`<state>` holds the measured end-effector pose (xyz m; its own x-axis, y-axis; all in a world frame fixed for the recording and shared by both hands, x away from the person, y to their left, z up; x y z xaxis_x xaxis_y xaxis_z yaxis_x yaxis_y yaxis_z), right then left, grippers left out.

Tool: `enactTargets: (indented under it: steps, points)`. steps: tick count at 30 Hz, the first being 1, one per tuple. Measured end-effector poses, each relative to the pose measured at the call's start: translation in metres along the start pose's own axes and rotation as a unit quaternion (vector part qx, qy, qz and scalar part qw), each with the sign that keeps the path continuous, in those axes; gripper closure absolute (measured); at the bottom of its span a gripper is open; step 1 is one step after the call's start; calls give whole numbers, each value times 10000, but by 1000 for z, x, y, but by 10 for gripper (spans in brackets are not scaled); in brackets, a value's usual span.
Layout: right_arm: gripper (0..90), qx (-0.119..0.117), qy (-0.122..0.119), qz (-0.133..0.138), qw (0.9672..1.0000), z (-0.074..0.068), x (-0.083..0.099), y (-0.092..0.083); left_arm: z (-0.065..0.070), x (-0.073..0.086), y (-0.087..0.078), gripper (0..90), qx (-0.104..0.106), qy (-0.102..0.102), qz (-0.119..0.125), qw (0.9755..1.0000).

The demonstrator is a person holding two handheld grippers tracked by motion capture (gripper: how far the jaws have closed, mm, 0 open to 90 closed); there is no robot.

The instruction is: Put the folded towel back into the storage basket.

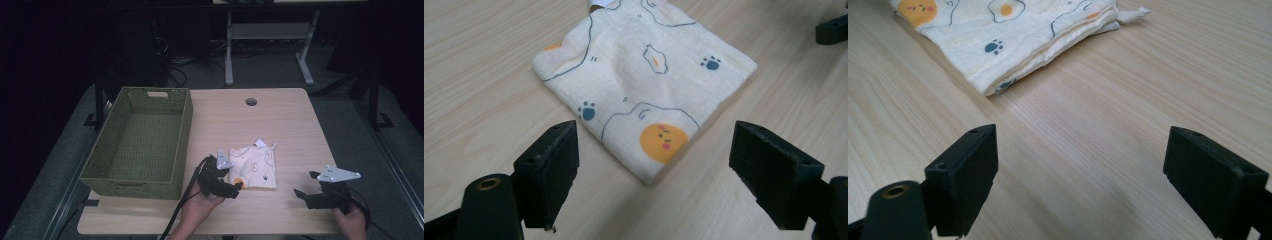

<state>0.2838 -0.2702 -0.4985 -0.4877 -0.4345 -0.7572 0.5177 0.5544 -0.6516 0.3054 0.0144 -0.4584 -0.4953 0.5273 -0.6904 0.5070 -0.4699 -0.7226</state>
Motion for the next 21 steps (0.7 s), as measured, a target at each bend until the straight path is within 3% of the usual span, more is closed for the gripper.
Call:
enactTargets:
  steps: [21]
  points:
    - [136,-22,24,-30,10000,0,1,1,-3,-31,37,211,-70,88,-216,9997]
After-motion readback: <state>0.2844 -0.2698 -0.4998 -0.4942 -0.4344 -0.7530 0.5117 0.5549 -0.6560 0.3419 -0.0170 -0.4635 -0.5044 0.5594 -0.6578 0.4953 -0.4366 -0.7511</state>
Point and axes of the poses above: each handheld gripper's, and its own axes: y roughly forward along the jaws, x roughly out of its underside, z roughly to its right, the point moved 6 cm from there along y, roughly forward along the jaws, and after that the axes turned 6 degrees about -x, right-handed, at the moved point
